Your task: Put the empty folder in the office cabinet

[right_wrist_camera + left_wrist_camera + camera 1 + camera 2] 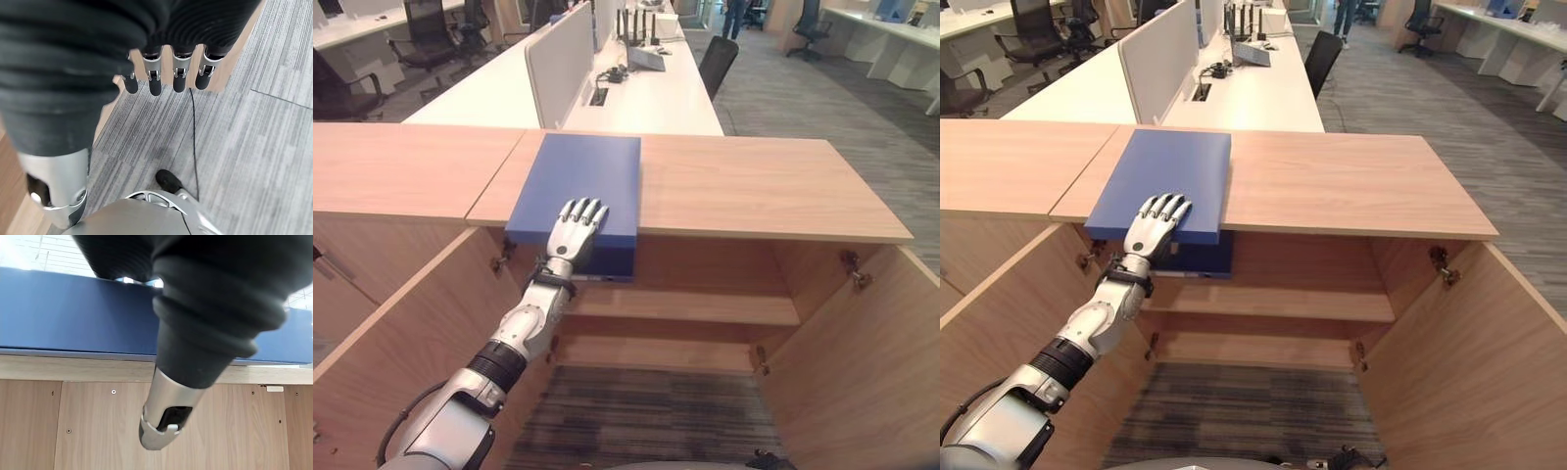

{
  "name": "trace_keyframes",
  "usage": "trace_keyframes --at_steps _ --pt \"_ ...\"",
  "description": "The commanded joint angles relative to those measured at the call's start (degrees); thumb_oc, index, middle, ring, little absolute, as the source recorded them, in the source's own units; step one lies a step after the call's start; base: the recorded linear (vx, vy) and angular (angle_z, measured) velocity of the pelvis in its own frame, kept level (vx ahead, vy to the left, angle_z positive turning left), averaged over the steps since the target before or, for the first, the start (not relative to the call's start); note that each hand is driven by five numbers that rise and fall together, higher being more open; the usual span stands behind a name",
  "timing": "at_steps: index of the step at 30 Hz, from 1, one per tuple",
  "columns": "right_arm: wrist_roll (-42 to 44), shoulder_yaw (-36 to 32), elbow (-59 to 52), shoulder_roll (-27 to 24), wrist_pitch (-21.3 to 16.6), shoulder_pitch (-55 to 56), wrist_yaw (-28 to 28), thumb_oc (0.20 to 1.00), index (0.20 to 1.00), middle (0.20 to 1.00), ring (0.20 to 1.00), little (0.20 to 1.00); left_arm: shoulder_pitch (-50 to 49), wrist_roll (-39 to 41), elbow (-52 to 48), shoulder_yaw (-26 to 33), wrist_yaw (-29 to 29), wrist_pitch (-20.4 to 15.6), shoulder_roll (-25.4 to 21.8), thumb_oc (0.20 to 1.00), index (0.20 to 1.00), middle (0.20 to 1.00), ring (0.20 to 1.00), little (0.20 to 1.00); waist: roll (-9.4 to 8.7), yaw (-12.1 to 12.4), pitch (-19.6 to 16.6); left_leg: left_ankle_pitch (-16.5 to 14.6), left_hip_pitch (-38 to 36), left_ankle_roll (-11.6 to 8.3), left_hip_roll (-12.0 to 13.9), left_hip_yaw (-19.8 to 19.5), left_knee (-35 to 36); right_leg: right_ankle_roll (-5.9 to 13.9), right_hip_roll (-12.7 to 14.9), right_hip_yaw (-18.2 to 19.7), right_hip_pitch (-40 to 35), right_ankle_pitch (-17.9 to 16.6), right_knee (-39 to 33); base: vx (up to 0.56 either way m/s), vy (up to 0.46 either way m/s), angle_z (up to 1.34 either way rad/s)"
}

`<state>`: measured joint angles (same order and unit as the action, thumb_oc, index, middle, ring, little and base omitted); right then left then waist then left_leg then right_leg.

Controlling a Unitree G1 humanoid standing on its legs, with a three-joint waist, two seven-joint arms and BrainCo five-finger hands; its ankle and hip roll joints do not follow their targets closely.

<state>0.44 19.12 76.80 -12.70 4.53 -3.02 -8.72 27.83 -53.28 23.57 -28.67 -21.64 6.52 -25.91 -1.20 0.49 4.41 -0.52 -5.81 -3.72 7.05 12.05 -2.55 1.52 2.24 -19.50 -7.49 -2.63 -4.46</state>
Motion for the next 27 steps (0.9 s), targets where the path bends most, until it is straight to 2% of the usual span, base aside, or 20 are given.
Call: trace_keyframes --at_steps 1,2,3,4,8,18,23,24,27 --pt "-1.17 -0.94 3.62 -0.88 1.48 -1.79 0.04 1.000 1.000 1.000 1.000 1.000 1.04 -0.32 6.55 2.17 2.68 1.97 0.35 0.777 0.777 0.777 0.777 0.777 -3.56 -0.30 -0.12 -7.04 2.75 -1.02 0.11 -0.67 -8.42 2.55 0.65 1.44 -3.13 4.61 -0.54 0.00 0.000 0.00" --pt "-1.25 -1.17 3.75 -1.00 1.58 -1.82 0.11 1.000 1.000 1.000 1.000 1.000 0.72 -0.28 6.59 2.37 2.55 1.98 0.27 0.642 0.642 0.642 0.642 0.642 -3.56 -0.23 -0.10 -7.05 2.77 -1.03 0.14 -0.66 -8.43 2.56 0.64 1.40 -3.14 4.61 -0.54 0.00 0.000 0.00" --pt "-1.34 -1.36 3.89 -1.10 1.64 -1.78 0.20 1.000 1.000 1.000 1.000 1.000 0.42 -0.20 6.54 2.59 2.34 2.06 0.19 0.253 0.253 0.253 0.253 0.253 -3.55 -0.18 -0.11 -7.03 2.78 -1.04 0.15 -0.69 -8.40 2.57 0.64 1.36 -3.18 4.61 -0.54 0.00 0.000 0.00" --pt "-1.37 -1.69 4.15 -1.25 1.73 -1.73 0.31 1.000 1.000 1.000 1.000 1.000 0.08 -0.02 6.37 2.98 2.06 2.02 0.10 0.200 0.200 0.200 0.200 0.200 -3.53 -0.08 -0.13 -7.02 2.77 -1.04 0.12 -0.72 -8.37 2.56 0.64 1.35 -3.21 4.62 -0.54 0.00 0.000 0.00" --pt "-1.40 -2.38 4.88 -1.77 1.93 -1.99 0.45 1.000 1.000 1.000 1.000 1.000 -0.72 0.38 6.06 3.42 1.35 1.78 0.03 0.200 0.200 0.200 0.200 0.200 -3.44 0.13 -0.15 -6.98 2.78 -1.01 0.09 -0.84 -8.37 2.59 0.66 1.28 -3.38 4.67 -0.54 0.00 0.000 0.00" --pt "0.15 -4.80 5.19 -4.65 1.90 -3.09 0.54 1.000 1.000 1.000 1.000 1.000 -5.50 6.11 -3.92 5.64 -0.62 -3.22 -2.00 0.200 0.200 0.200 0.200 0.200 -3.73 1.29 -0.02 -6.99 2.57 -1.10 -0.06 -1.36 -8.49 2.61 0.72 0.73 -3.86 4.71 -0.54 0.00 -0.004 0.01" --pt "1.31 -5.70 3.71 -6.06 1.16 -2.59 0.64 1.000 1.000 1.000 1.000 1.000 -11.99 13.49 -14.31 8.74 2.31 -7.54 -3.41 0.200 0.200 0.200 0.200 0.200 -4.53 1.94 0.68 -6.60 2.74 -1.05 -0.19 -1.73 -8.30 2.65 0.77 0.55 -3.63 4.45 -0.54 0.00 -0.012 0.01" --pt "1.86 -6.08 3.22 -6.44 0.82 -2.44 0.75 1.000 1.000 1.000 1.000 1.000 -14.48 16.76 -18.95 9.35 4.50 -9.63 -4.10 0.200 0.200 0.200 0.200 0.200 -4.78 2.25 1.06 -6.38 3.03 -1.00 -0.27 -2.01 -8.16 2.66 0.78 0.35 -3.39 4.38 -0.54 0.00 0.000 0.00" --pt "2.29 -5.74 1.51 -6.43 0.18 -1.90 0.86 1.000 1.000 1.000 1.000 1.000 -18.27 19.53 -25.58 10.80 7.27 -11.37 -6.32 0.200 0.200 0.200 0.200 0.200 -5.09 2.53 1.47 -6.19 3.17 -0.92 -0.25 -2.18 -8.01 2.69 0.76 0.30 -3.19 4.23 -0.54 0.00 -0.011 0.01"
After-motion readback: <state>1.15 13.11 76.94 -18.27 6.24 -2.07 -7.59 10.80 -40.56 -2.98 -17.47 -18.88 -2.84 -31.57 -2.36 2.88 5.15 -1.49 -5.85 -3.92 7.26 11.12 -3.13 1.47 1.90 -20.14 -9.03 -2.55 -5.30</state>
